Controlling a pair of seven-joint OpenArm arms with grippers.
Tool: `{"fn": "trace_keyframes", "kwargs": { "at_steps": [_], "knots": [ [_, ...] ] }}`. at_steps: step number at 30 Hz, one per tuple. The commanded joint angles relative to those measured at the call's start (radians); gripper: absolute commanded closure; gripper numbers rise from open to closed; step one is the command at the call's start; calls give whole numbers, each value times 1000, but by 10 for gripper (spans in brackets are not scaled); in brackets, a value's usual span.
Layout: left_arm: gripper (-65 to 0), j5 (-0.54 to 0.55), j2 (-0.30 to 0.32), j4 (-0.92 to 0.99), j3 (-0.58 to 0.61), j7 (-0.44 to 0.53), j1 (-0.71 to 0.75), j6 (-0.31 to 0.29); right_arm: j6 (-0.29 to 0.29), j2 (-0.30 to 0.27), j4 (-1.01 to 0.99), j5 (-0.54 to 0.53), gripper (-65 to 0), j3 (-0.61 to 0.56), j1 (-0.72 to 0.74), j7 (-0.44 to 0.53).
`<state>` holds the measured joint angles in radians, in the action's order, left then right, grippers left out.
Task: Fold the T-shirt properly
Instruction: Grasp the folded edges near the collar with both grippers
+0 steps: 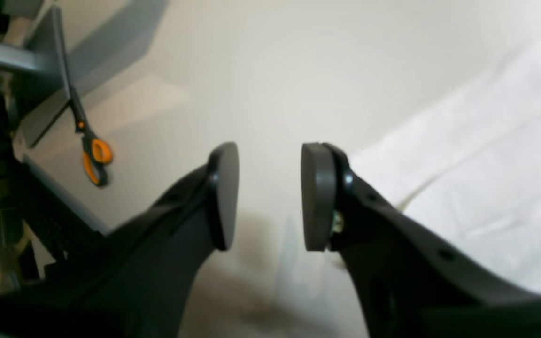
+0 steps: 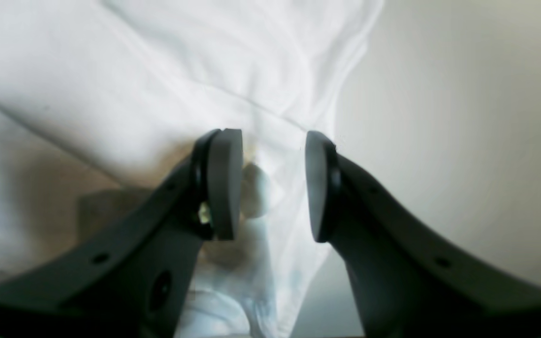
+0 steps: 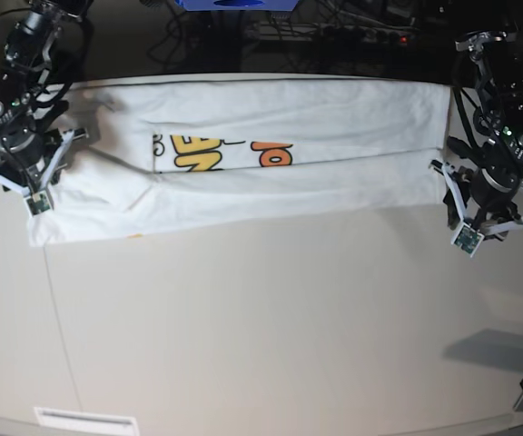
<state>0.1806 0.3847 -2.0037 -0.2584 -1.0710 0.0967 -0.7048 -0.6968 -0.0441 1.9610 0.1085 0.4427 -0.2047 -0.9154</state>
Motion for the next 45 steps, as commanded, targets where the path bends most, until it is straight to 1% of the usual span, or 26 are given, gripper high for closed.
{"fn": "trace_keyframes", "kwargs": {
  "at_steps": [1,3,4,5,7,9,10,11,13,15,20,22,24,29,32,40,45],
  "knots": [
    [-223,1,-3,-10,-5,15,-21,7,-1,-6,21,-16,-205,-29,12,28],
    [-218,1,-31,-10,5,15,-21,7,-1,-13,21,-16,-205,-72,14,28],
    [-197,4,-48,-10,5,15,-18,7,-1,-13,21,-16,-205,-89,15,28],
    [-153,7,-66,-10,5,15,-15,7,-1,-10,21,-16,-205,-103,15,28],
    [-5,3,-102,-10,6,15,15,7,-1,-7,19,-16,-203,-115,14,28],
    [0,9,-117,-13,6,15,51,7,-1,-6,19,-16,-199,-115,11,29],
    [0,9,-122,-13,6,16,71,7,-1,-6,18,-16,-180,-115,6,29],
    [0,9,-123,-13,5,19,100,7,-1,-6,16,-16,-132,-115,-5,34],
    [0,9,-123,-16,3,22,151,7,-1,-10,16,-16,-4,-112,-11,35],
    [0,9,-125,-19,-6,28,193,7,-1,-12,15,-16,-6,-101,-17,35],
    [0,3,-129,-19,-6,196,315,7,-1,-7,13,-16,-10,-100,-32,35],
    [0,3,-131,-13,-6,246,347,7,-1,-7,11,-16,-10,-100,-32,35],
    [0,3,-131,-10,-8,277,363,7,-1,-7,11,-16,-12,-101,-42,35],
    [0,1,-131,-6,-88,285,357,14,-1,-6,11,-16,-13,-103,-52,35],
    [0,1,-131,-1,-115,285,335,14,-1,-6,11,-17,-13,-104,-58,35],
    [0,0,-123,125,-124,285,275,14,-1,-6,11,-17,-13,-100,-60,35],
    [0,0,-123,156,-138,286,257,15,-1,-7,11,-17,-13,-100,-62,35]
  ]
}}
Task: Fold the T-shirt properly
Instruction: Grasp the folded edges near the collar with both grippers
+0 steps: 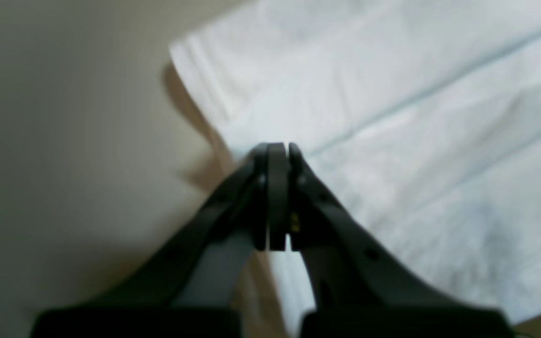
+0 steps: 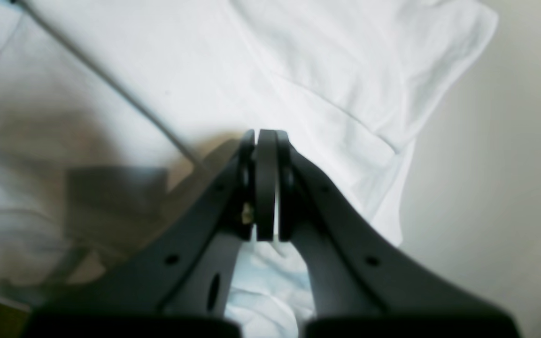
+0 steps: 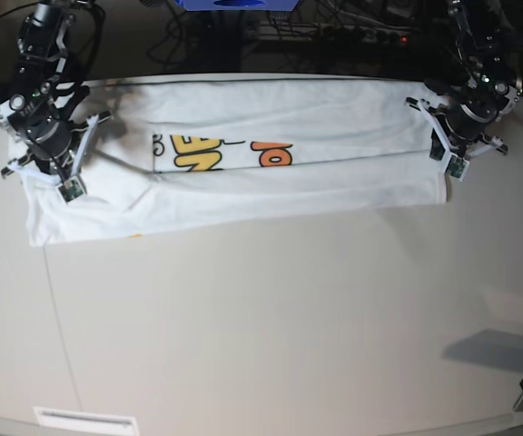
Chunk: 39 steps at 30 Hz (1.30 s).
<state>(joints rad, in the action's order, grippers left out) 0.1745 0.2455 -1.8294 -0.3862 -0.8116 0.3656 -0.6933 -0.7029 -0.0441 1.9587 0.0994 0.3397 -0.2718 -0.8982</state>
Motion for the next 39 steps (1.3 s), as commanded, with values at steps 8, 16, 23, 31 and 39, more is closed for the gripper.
{"fn": "trace_keyframes", "kwargs": {
  "at_steps": [8,16,23,31,39],
  "knots": [
    [0,6,18,35,-61,27,-33,4,5,-9,14,-8,-13,3,6,18],
    [0,6,18,129,-59,27,-66,-1,5,-9,14,-8,-13,3,4,18],
    [0,7,12,-106,-92,24,-12,-1,5,-15,15,-8,-13,-4,-25,84],
    [0,10,-53,-183,-84,27,56,-2,5,-38,15,6,-89,3,-90,297],
    [0,6,-91,-180,37,87,74,5,5,-49,-28,32,-250,-3,-67,301]
  ]
}}
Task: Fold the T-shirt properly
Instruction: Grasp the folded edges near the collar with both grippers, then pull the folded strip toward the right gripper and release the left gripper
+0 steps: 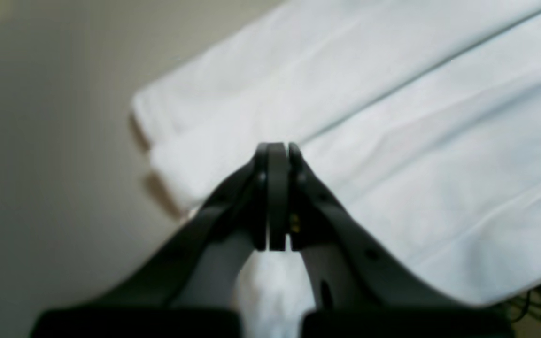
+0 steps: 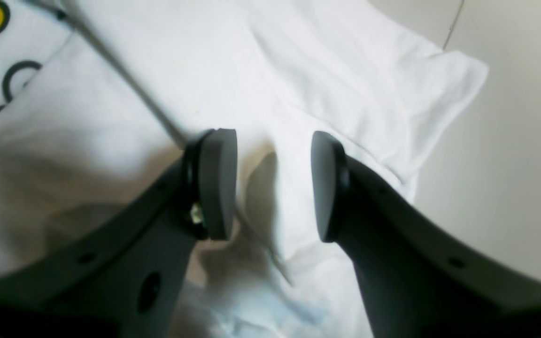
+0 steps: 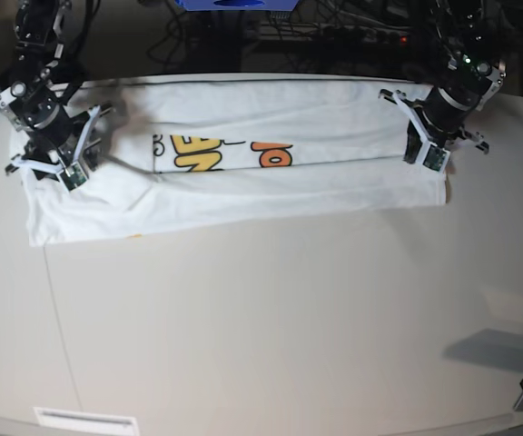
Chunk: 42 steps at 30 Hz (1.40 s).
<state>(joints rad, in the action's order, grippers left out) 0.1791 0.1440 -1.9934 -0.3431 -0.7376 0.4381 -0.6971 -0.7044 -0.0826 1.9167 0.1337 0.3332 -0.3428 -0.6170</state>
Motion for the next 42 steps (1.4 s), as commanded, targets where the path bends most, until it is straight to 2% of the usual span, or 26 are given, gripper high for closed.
{"fn": "trace_keyframes", "kwargs": {
  "at_steps": [1,6,13,18,24,29,37,42],
  "knots": [
    [0,1,10,-16,0,13,6,20,6,-10,-12,-3,-250,8,18,19],
    [0,1,15,-17,-1,14,3,35,6,-29,-87,-3,-160,4,44,52],
    [0,1,19,-14,-12,10,-2,35,6,-33,-233,-3,-210,11,93,59],
    [0,1,44,-14,-15,8,1,37,6,-59,-323,-1,-210,19,124,61],
    [0,1,56,-14,-61,8,-3,37,6,-76,-371,2,-210,172,178,58],
    [0,0,72,-13,-66,8,-5,37,6,-115,-428,2,-210,231,187,59],
    [0,0,73,1,-67,8,-18,37,6,-128,-471,2,-210,337,205,59],
    [0,0,72,10,-67,8,-20,37,6,-164,-510,2,-210,353,207,59]
  ]
}}
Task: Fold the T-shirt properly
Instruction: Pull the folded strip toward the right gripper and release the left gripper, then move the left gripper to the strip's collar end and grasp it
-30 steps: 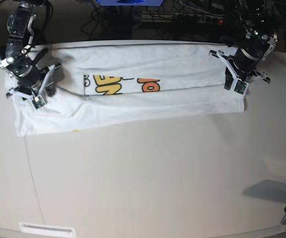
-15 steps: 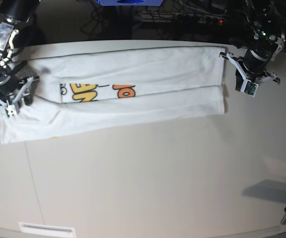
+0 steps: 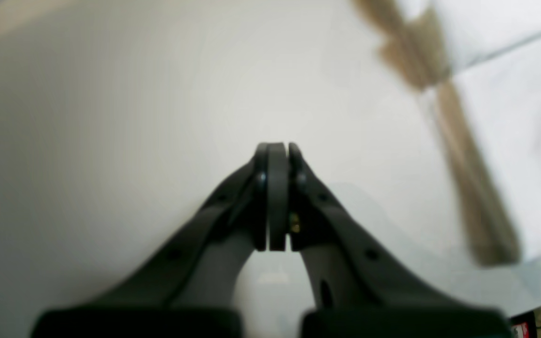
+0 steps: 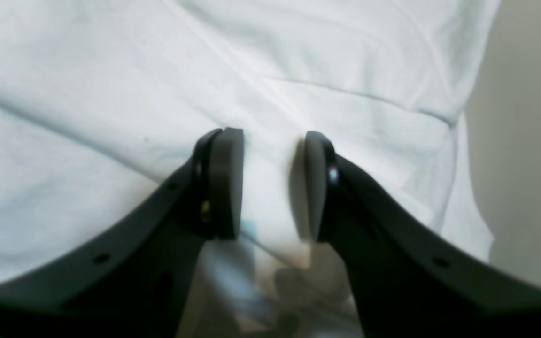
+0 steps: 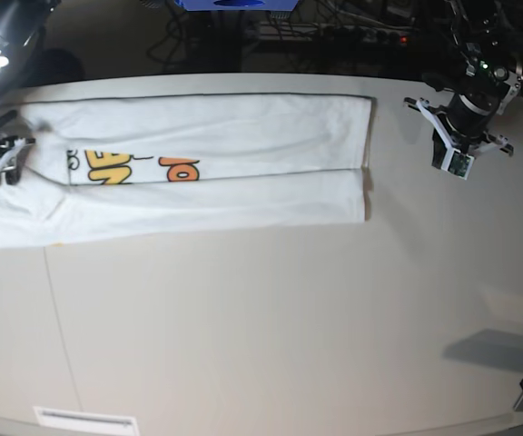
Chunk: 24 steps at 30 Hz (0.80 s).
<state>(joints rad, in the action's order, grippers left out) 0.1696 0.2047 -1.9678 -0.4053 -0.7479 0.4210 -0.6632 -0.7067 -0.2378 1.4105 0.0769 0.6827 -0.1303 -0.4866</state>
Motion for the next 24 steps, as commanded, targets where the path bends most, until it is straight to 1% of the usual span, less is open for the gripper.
{"fn": "trace_keyframes", "kwargs": {
  "at_steps": [1,2,3,4,6,7,8,9,12,14,17,19,20,21,24],
  "knots": [
    [0,9,11,-12,-5,18,-3,3,9,-18,-7,59,-210,7,-6,-71],
    [0,9,11,-6,-2,18,-3,3,11,-19,-12,59,-210,16,-6,-70],
    [0,9,11,-2,-1,18,-4,3,45,-22,-13,59,-210,22,-6,-68],
    [-2,9,11,2,3,18,-11,3,61,-24,-13,56,-210,22,-6,-68],
    [-5,9,11,17,3,18,-23,3,63,-24,-13,54,-210,18,-6,-68],
    [-15,9,11,29,3,18,-24,3,63,-22,-13,54,-210,16,-6,-68],
    [-39,11,9,41,3,18,-34,3,63,-21,-12,54,-210,16,-6,-68],
    [-76,11,8,54,3,18,-49,3,63,-19,-12,54,-210,16,-6,-68],
    [-220,20,5,112,3,18,-72,-2,63,-16,-12,54,-210,16,-6,-68],
    [-302,21,-17,134,3,18,-86,-5,63,-16,-12,54,-210,16,-6,-68],
    [-381,34,-52,137,-1,18,-90,-5,63,-16,-12,54,-210,16,-7,-68],
    [-413,112,-52,138,3,18,-89,-19,63,-16,-12,54,-210,16,-10,-68],
    [-427,173,-49,140,-1,17,-89,-35,63,-16,-12,54,-210,16,-12,-68],
    [-437,230,-46,140,-5,14,-89,-35,63,-16,-12,54,-210,16,-12,-68],
    [-443,365,-14,158,-5,-46,-100,-35,63,-16,-12,54,-210,16,-13,-70]
  ]
}}
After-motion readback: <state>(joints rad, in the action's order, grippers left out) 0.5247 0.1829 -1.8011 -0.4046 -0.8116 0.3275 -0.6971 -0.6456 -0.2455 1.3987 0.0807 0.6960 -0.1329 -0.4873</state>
